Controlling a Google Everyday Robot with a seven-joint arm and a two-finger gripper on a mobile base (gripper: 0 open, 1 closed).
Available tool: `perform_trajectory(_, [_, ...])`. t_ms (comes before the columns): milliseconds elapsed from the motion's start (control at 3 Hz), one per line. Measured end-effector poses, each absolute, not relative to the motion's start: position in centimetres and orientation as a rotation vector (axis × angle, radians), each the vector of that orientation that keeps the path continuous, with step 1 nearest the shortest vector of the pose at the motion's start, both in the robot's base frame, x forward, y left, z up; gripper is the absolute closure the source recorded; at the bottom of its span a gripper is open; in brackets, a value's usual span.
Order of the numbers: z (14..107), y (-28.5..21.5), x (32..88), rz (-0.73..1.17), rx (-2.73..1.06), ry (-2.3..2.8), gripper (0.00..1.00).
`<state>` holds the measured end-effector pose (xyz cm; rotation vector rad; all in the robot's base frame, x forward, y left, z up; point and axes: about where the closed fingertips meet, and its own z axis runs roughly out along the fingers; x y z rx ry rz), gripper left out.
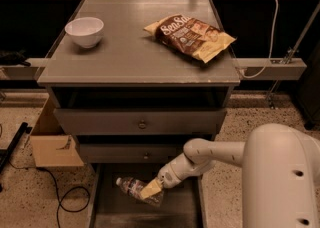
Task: Place water bottle into bottom drawer
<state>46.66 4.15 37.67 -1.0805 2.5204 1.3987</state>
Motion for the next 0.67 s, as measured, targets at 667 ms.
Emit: perform_trajectory(667, [37.2, 2.4, 44.2, 1.477, -0.972, 2.453, 1.0])
